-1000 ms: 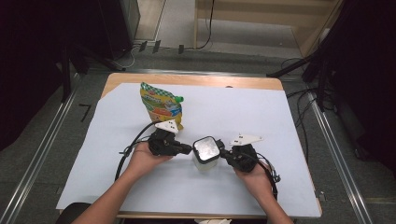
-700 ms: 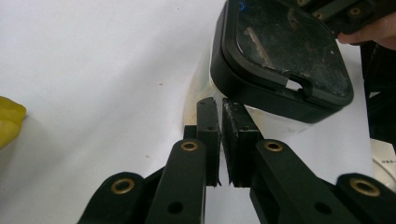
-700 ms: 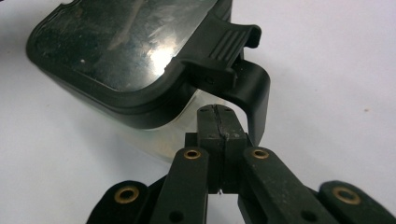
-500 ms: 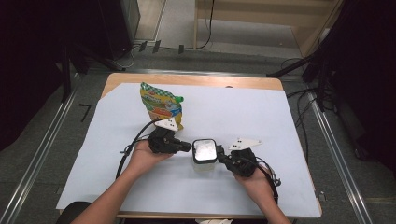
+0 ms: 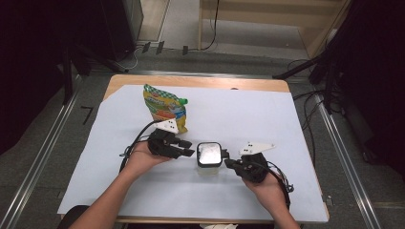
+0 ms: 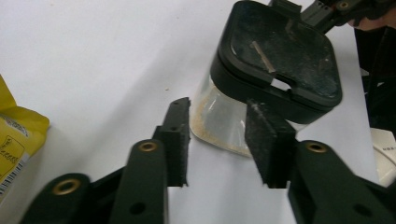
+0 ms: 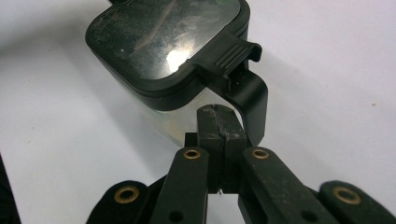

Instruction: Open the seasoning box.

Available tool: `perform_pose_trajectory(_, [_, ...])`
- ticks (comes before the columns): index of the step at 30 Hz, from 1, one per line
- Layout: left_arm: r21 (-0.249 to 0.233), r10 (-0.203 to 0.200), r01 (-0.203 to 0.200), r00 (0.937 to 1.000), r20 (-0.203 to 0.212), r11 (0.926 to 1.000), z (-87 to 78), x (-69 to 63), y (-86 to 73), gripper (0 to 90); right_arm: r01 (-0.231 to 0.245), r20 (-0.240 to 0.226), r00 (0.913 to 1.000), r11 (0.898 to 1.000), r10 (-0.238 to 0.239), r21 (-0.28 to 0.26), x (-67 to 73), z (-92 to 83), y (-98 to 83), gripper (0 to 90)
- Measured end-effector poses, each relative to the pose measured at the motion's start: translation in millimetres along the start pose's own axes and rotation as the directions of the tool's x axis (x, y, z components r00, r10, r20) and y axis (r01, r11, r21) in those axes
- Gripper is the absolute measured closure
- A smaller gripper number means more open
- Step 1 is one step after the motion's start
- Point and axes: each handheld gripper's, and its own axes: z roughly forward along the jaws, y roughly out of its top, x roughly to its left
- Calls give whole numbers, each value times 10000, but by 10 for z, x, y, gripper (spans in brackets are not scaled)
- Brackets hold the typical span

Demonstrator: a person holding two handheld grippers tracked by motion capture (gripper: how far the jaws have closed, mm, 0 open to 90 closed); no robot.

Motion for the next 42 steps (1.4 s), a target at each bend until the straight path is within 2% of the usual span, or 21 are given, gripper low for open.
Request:
perform_pose_trajectory(3, [-287, 157, -146, 9991, 393, 9995, -33, -17, 0, 500, -14, 12, 10000, 10000, 14, -47, -14, -36, 7, 900])
perform_pose_trajectory(6, [-371, 24, 8, 9964, 853, 9993, -49, -22, 1, 447, -40, 78, 10000, 9999, 41, -156, -46, -88, 16, 900])
perform_pose_trajectory(7, [-371, 24, 8, 9964, 853, 9993, -49, -22, 1, 437, -62, 114, 9999, 9998, 64, -193, -61, -114, 22, 900])
perform_pose_trajectory(11, [-440, 81, -15, 9886, 1506, 9990, -61, -44, 5, 352, -335, 339, 9988, 9984, 350, -445, -165, -193, 23, 900])
perform_pose_trajectory(14, [-135, 127, -109, 9903, 1386, 9998, -22, -92, 28, 241, -659, 384, 9970, 9973, 672, -334, -220, -171, 8, 900])
perform_pose_trajectory(16, [32, 165, -171, 9912, 1315, 9998, 19, -119, 38, 192, -713, 382, 9966, 9970, 724, -287, -238, -138, 6, 900])
perform_pose_trajectory(18, [247, 203, -242, 9889, 1473, 9994, 62, -122, 42, 168, -713, 361, 9967, 9972, 721, -213, -242, -110, 13, 900])
perform_pose_trajectory(20, [436, 204, -267, 9903, 1376, 9987, 109, -127, 48, 155, -688, 356, 9970, 9975, 694, -171, -241, -85, 23, 900])
perform_pose_trajectory(25, [557, 318, -385, 9926, 1169, 9977, 182, -140, 67, 141, -771, 329, 9964, 9969, 775, -128, -241, -23, 40, 900])
perform_pose_trajectory(29, [614, 299, -372, 9928, 1162, 9974, 233, -142, 72, 142, -785, 325, 9964, 9969, 788, -91, -245, 18, 45, 900])
perform_pose_trajectory(30, [669, 401, -479, 9927, 1135, 9966, 261, -157, 81, 142, -789, 352, 9963, 9969, 790, -38, -252, 31, 47, 900])
perform_pose_trajectory(42, [592, 849, -894, 9936, 744, 9942, 385, -211, 109, 138, -824, 440, 9956, 9966, 826, -54, -252, 41, 47, 900])
